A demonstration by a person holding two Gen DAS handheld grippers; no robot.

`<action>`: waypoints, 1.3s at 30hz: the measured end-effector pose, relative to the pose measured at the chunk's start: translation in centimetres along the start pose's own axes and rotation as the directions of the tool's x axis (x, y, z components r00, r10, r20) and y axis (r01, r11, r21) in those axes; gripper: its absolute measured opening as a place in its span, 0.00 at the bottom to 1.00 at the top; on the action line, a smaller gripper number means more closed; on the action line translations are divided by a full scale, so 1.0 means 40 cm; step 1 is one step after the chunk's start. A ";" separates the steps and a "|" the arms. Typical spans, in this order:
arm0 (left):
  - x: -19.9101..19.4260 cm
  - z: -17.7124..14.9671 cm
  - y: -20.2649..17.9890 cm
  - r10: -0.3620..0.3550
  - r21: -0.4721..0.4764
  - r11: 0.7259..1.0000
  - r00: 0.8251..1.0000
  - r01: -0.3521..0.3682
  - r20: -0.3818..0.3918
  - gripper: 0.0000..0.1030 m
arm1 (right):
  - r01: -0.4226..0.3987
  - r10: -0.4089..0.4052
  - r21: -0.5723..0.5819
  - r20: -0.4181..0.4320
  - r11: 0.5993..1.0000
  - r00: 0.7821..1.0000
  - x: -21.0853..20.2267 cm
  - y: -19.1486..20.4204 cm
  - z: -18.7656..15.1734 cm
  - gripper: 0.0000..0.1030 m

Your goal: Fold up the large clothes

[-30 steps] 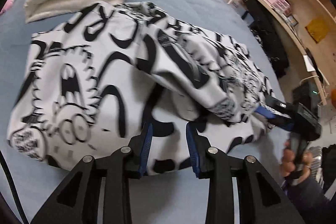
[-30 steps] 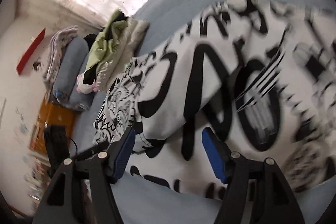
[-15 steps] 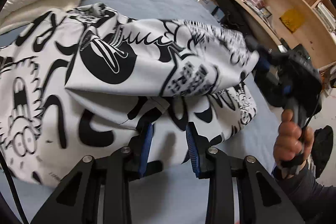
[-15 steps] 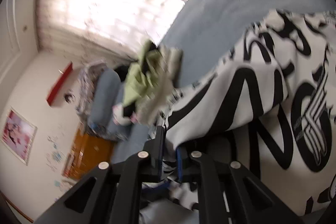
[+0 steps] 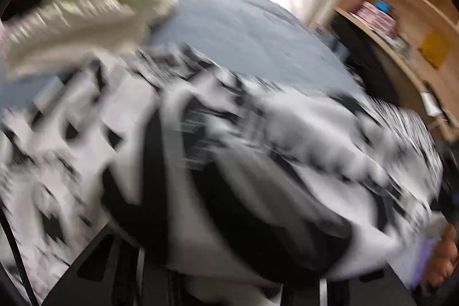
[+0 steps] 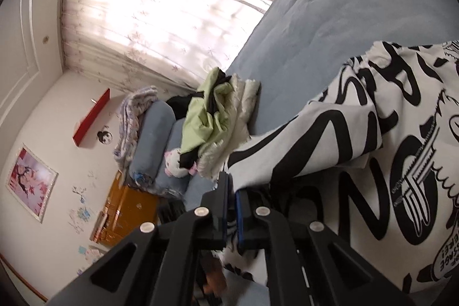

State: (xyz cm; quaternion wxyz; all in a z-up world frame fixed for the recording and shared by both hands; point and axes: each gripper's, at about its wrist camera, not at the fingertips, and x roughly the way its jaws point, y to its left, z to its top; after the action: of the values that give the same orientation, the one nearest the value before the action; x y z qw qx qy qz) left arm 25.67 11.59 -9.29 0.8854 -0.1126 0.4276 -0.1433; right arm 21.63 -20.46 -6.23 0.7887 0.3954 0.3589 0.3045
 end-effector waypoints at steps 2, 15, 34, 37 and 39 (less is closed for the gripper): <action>0.001 0.022 0.024 0.051 0.015 0.999 0.998 -0.051 0.022 0.30 | 0.035 -0.036 -0.027 -0.030 0.999 0.999 0.008 -0.014 -0.025 0.04; -0.071 -0.053 0.158 0.006 0.118 0.993 0.984 0.016 -0.179 0.50 | 0.265 -0.284 -0.120 -0.179 0.957 0.942 0.030 -0.111 -0.115 0.47; 0.016 -0.002 0.169 -0.288 -0.298 0.921 0.954 0.251 -0.086 0.23 | 0.198 -0.196 0.011 -0.079 0.980 0.977 0.070 -0.173 -0.037 0.30; 0.021 0.001 0.120 -0.184 -0.232 0.960 0.977 0.156 -0.104 0.08 | 0.257 -0.263 -0.078 -0.070 0.963 0.962 0.072 -0.126 -0.028 0.04; 0.004 -0.003 0.082 -0.133 -0.176 0.978 0.986 0.114 -0.102 0.07 | 0.299 -0.306 -0.152 -0.026 0.942 0.952 0.039 -0.078 -0.022 0.02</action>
State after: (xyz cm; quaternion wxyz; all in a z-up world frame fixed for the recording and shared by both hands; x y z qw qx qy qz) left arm 26.19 14.59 -10.55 0.8363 -0.2057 0.4799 -0.1674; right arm 22.40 -20.48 -9.73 0.8439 0.2693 0.4113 0.2147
